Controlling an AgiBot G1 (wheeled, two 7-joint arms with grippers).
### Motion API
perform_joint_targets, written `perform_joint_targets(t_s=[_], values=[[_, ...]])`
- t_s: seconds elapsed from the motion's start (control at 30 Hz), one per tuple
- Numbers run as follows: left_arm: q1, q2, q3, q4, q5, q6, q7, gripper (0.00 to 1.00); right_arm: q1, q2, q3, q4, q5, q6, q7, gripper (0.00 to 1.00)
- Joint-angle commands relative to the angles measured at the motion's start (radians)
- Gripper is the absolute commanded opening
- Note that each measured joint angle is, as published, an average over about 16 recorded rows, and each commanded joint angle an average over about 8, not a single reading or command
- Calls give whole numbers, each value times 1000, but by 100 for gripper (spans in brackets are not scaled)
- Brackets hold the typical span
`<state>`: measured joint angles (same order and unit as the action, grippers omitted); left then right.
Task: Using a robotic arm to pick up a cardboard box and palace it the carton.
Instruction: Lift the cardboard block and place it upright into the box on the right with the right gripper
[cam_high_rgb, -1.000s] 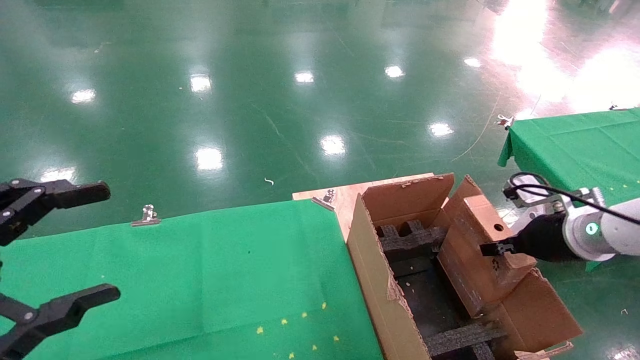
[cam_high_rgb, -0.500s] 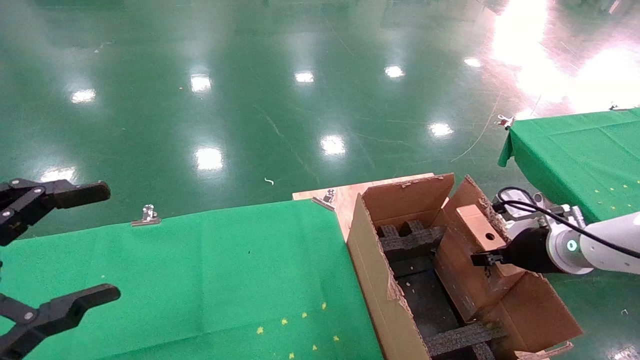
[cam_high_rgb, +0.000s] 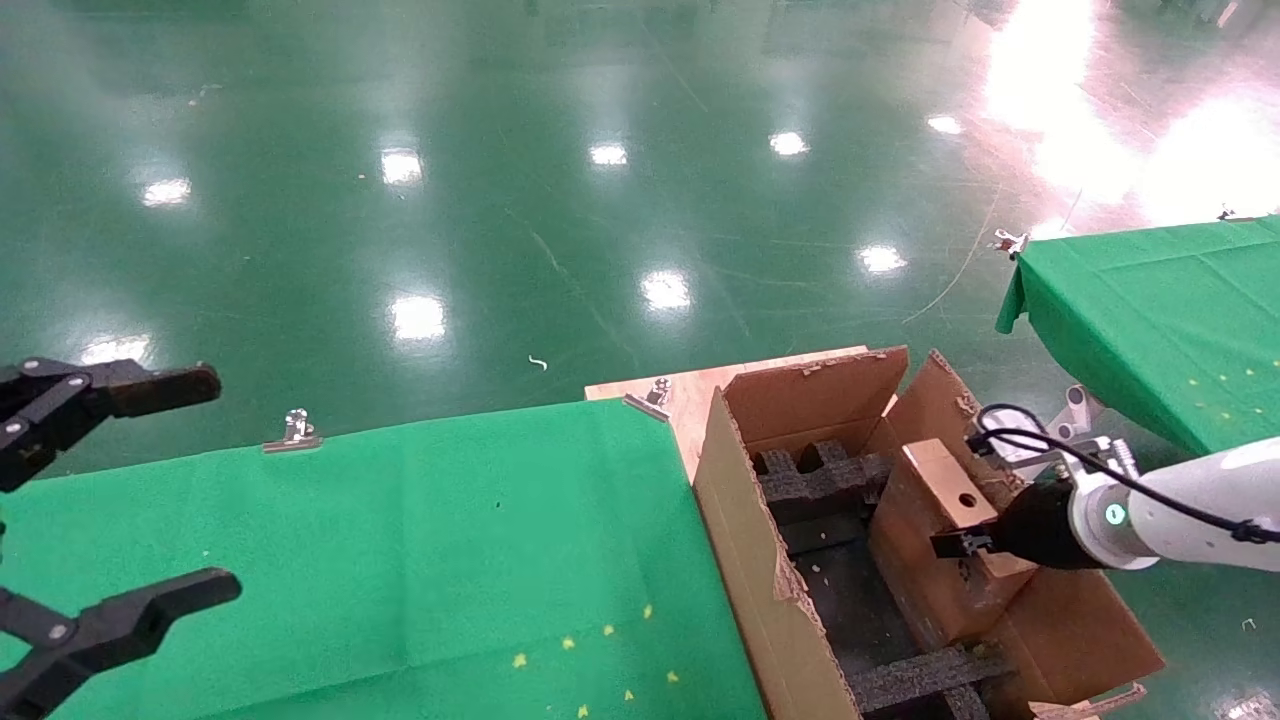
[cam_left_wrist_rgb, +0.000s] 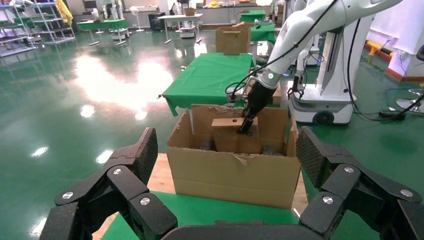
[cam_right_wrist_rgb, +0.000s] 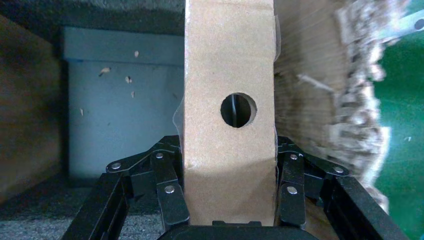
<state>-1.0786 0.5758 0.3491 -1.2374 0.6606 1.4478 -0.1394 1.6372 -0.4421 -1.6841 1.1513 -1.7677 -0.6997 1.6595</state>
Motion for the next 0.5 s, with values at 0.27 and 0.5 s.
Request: perform_joint_targets(t_s=[0.27, 0.5], values=[[0, 0, 0, 0, 0, 0, 0, 100, -48, -64, -9, -105, 51, 16, -43, 0], [0, 0, 0, 0, 0, 0, 0, 100, -76, -111, -9, -188, 100, 10, -90, 0]])
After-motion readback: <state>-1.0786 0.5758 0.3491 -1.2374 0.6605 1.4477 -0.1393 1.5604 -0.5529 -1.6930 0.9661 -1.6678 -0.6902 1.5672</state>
